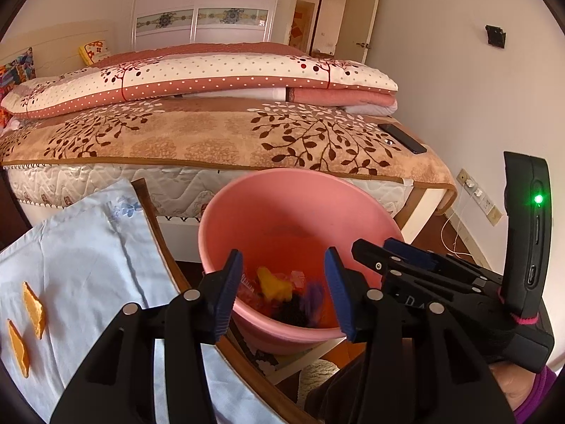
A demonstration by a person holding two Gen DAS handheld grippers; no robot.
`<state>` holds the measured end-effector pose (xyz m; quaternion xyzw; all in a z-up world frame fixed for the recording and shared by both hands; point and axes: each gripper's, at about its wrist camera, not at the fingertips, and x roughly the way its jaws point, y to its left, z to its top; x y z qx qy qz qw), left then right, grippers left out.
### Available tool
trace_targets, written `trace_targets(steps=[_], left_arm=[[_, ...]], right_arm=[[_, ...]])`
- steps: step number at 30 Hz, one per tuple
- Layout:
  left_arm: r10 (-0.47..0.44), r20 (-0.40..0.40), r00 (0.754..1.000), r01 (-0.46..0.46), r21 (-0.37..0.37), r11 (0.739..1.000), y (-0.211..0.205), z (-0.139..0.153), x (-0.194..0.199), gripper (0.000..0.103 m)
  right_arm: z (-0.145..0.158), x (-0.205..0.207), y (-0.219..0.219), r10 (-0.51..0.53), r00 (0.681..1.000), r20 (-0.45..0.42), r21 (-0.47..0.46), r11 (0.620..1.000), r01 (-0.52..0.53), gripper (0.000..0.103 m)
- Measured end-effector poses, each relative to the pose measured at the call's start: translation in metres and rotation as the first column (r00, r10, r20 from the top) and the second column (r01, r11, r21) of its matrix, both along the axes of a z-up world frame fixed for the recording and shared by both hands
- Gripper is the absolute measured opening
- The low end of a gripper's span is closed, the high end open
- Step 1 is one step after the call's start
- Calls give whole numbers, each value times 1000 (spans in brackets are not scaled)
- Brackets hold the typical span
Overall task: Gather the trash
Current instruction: 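Open both tools to drop the bags into the bucket, then move both open tools back over the remaining trash on the cloth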
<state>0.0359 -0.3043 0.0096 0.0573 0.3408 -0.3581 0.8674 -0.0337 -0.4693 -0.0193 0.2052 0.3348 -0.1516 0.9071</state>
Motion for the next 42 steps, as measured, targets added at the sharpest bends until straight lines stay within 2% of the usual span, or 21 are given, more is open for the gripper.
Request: trace_targets(steps=[19, 28, 42], left_arm=[[102, 7, 995, -102, -52, 993, 55, 16, -15, 49], [184, 33, 982, -184, -23, 983, 88, 12, -22, 49], [259, 48, 965, -260, 18, 965, 126, 4, -36, 49]], right_arm=[[16, -11, 38, 79, 996, 39, -16, 997, -79, 44], [19, -15, 65, 132, 990, 47, -23, 991, -131, 44], [20, -17, 102, 213, 976, 42, -33, 977, -211, 44]])
